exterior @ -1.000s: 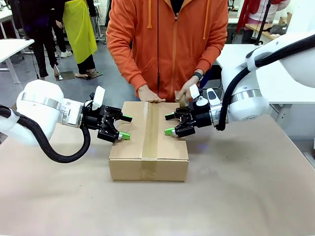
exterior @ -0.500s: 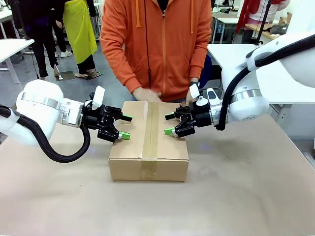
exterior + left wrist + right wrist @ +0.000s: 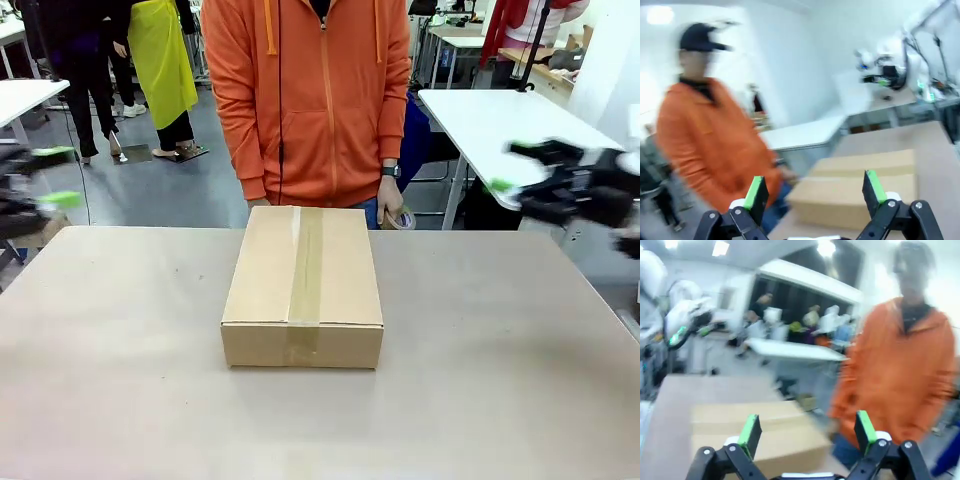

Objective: Pack the gift set into the box.
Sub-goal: Press and hold the closed box until the human finishes sealing it.

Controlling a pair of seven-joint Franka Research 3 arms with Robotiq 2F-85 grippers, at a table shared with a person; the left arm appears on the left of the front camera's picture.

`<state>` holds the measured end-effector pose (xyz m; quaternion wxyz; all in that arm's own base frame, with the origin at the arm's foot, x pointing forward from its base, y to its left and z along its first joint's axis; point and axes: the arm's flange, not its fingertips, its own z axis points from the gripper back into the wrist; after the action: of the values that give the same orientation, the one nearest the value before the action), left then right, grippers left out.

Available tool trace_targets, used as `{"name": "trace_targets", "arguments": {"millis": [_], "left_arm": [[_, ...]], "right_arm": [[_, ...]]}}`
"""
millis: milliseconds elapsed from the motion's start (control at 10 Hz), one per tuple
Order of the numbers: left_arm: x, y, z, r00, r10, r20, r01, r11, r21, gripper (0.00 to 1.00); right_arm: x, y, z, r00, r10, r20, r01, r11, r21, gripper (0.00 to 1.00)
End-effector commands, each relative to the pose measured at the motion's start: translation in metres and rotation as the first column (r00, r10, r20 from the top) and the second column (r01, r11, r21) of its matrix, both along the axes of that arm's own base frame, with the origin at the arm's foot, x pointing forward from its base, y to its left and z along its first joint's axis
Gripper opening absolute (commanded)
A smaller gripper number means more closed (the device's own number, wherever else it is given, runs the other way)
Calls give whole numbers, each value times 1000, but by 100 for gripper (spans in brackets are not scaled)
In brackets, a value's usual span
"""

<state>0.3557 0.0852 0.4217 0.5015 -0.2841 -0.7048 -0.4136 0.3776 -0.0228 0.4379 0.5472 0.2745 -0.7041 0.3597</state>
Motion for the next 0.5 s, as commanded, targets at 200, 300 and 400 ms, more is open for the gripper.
{"name": "trace_targets", "arguments": {"millis": [200,300,400], "left_arm": [[0,0,0,1000,0,0,0,1000,0,100],[0,0,0,1000,0,0,0,1000,0,100],[0,0,0,1000,0,0,0,1000,0,100]], "right_arm": [[0,0,0,1000,0,0,0,1000,0,100],[0,0,0,1000,0,0,0,1000,0,100],[0,0,0,1000,0,0,0,1000,0,100]]}}
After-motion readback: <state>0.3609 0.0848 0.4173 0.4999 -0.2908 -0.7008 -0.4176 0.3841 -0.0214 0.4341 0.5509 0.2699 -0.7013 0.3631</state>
